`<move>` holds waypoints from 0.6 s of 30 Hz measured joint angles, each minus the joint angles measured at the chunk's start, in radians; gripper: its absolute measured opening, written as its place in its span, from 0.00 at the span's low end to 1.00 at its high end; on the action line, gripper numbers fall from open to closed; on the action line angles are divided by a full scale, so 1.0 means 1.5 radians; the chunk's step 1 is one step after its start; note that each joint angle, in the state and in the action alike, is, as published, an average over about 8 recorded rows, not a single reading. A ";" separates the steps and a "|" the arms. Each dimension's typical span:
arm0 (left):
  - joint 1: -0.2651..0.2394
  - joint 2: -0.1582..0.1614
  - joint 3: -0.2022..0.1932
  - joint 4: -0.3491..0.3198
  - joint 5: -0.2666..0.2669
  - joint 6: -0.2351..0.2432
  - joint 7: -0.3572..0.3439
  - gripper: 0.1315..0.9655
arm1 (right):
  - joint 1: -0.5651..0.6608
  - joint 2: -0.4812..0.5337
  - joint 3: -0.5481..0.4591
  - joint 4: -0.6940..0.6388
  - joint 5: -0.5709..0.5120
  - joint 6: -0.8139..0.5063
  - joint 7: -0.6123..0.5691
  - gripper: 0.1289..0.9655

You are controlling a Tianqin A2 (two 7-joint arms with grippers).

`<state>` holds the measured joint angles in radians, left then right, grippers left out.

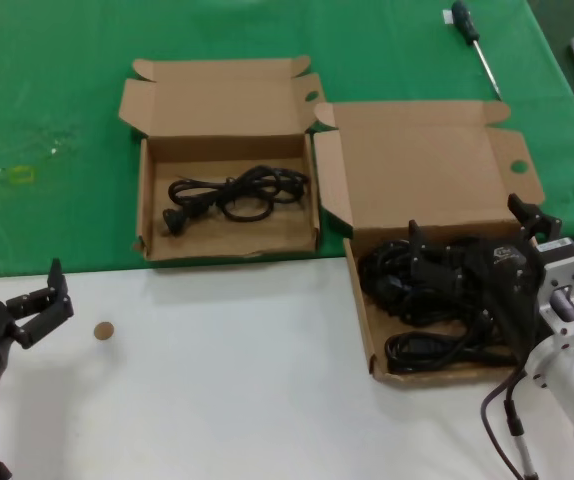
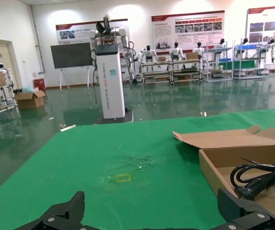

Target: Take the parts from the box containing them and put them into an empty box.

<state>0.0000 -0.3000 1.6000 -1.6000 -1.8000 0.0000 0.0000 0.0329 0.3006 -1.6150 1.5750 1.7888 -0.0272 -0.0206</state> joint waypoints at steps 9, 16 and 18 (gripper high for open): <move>0.000 0.000 0.000 0.000 0.000 0.000 0.000 1.00 | 0.000 0.000 0.000 0.000 0.000 0.000 0.000 1.00; 0.000 0.000 0.000 0.000 0.000 0.000 0.000 1.00 | 0.000 0.000 0.000 0.000 0.000 0.000 0.000 1.00; 0.000 0.000 0.000 0.000 0.000 0.000 0.000 1.00 | 0.000 0.000 0.000 0.000 0.000 0.000 0.000 1.00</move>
<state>0.0000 -0.3000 1.6000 -1.6000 -1.8000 0.0000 0.0000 0.0329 0.3006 -1.6150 1.5750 1.7888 -0.0272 -0.0206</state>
